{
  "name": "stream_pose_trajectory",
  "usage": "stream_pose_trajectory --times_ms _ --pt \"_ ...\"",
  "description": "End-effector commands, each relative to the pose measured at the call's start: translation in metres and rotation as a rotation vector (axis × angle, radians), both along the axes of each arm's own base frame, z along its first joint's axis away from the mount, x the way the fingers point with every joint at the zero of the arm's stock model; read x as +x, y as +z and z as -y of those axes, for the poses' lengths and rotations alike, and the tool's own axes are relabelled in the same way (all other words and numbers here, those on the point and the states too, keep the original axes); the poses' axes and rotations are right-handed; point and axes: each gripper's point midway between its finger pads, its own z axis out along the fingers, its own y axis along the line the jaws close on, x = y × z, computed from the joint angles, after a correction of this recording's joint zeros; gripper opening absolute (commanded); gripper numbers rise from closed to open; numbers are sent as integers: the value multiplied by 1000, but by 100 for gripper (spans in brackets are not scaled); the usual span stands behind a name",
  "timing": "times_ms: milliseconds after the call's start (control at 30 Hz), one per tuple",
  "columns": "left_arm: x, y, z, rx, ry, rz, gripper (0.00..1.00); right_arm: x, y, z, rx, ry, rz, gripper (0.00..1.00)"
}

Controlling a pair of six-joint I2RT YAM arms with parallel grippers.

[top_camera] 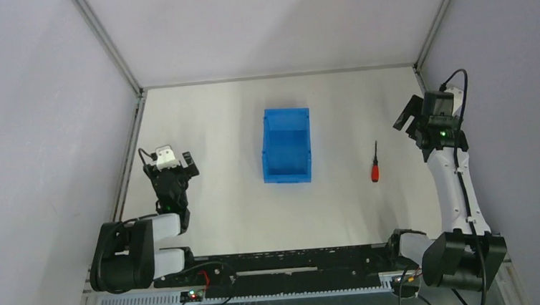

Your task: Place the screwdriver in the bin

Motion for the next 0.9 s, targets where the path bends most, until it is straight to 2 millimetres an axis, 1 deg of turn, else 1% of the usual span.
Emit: stream_pose_trajectory --times_ms 0,100,233,267,300,367,400,500,567,633,667,700,800,867 --pt "14 36 -2 8 2 118 100 -5 35 8 -62 -10 44 100" --pt "14 37 -2 8 1 118 100 -3 25 -2 -28 52 16 100" --pt "14 37 -2 8 2 119 100 0 22 -19 47 104 32 100" --pt "14 37 -2 8 2 119 100 1 19 -25 56 134 16 100" --pt "14 37 -2 8 2 119 100 -1 11 -30 64 154 -18 100" --pt "14 37 -2 8 2 119 100 -4 -10 -41 74 183 -107 100" --pt "14 36 -2 8 2 118 100 -3 -23 -49 77 214 -152 100" --pt "14 37 -2 8 1 119 100 7 -62 -83 94 354 -265 100" --pt "14 36 -2 8 1 118 100 13 -91 -93 85 382 -346 99" --pt "14 37 -2 8 0 120 100 17 -120 -97 110 391 -419 94" --pt "14 37 -2 8 1 119 100 18 -127 -98 125 391 -431 91" --pt "14 37 -2 8 2 119 100 17 -142 -98 140 387 -470 88" --pt "14 37 -2 8 1 119 100 14 -170 -94 160 362 -535 82" --pt "14 37 -2 8 2 119 100 9 -184 -92 171 356 -573 76"
